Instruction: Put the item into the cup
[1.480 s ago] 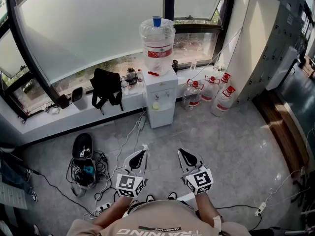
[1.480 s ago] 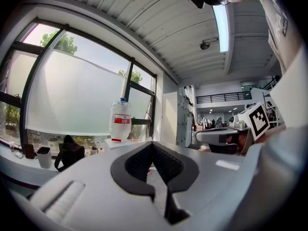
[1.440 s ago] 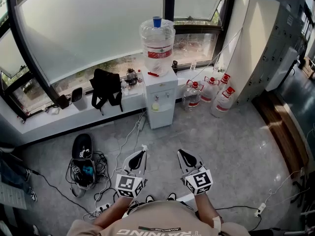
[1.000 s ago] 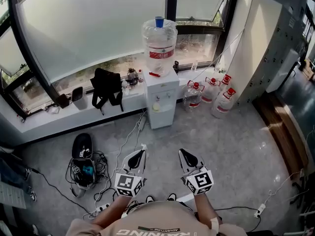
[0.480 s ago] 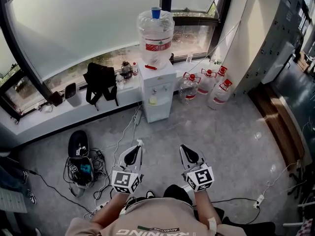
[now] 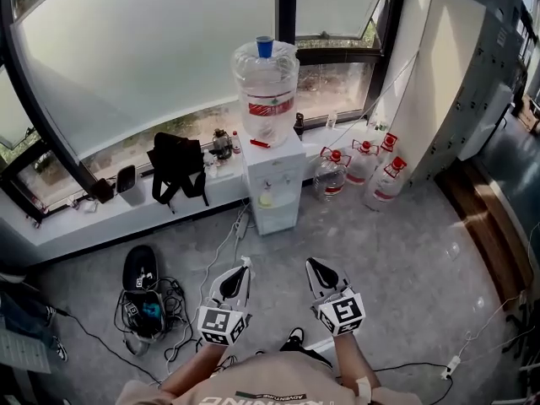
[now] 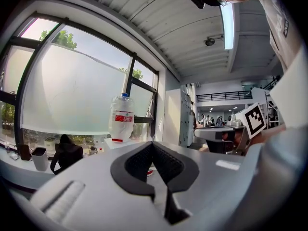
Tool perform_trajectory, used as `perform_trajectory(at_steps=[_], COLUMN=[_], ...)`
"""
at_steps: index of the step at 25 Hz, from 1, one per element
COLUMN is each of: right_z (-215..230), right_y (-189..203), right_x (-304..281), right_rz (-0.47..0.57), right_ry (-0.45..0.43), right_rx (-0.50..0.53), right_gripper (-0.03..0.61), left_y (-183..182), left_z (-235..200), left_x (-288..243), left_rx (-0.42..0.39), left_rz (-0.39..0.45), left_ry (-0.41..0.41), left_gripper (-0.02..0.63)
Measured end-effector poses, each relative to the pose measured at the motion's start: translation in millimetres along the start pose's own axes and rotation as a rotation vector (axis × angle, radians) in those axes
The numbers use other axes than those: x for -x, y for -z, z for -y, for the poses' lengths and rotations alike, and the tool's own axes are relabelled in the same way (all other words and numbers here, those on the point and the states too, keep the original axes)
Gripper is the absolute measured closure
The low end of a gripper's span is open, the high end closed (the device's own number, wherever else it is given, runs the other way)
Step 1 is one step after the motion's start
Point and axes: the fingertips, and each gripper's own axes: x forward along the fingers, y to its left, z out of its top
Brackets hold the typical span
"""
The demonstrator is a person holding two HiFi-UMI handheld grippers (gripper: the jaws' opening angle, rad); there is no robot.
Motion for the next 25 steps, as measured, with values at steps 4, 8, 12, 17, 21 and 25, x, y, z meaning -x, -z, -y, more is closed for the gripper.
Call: perform_trajectory(at_steps=[4, 8, 12, 17, 21, 25], right_z=[25.3, 43.7, 66.7, 80.5, 73.6, 68.6], right_y=[0.2, 5.7, 10.9, 24.7, 34.9, 43.5], right_x=[-23.4, -35.4, -45.9, -58.7, -72.5, -92.6], right_rz=[0.005, 0.001, -0.002, -0.031, -0.069, -0.084], right_ry=[-0.038, -0.083, -0.111, -0.150, -0.183, -0.195], right_rx=[-0.012, -0.034, -0.056, -0.070, -0.055, -0.082], right_gripper=[0.568, 0.568, 0.568, 0.568, 0.568, 0.568], left_y=[-10.3, -10.3, -13.0, -10.4, 0.7, 6.6], left_z=[-4.3, -8.3, -8.6, -6.1, -12.4, -30.4], left_x=[-31.6, -52.3, -74.8, -94.9, -101.2, -113.7], left_rx=[-0.020, -0.009, -0.008, 0.022, 0.058, 0.068], left_rz=[-0.001, -0.016, -0.021, -0.029, -0.058, -0.064], left_ry=[-0.018, -0.066, -0.094, -0.110, -0.113, -0.098], left_gripper=[0.606, 0.606, 0.604, 0.606, 0.606, 0.606])
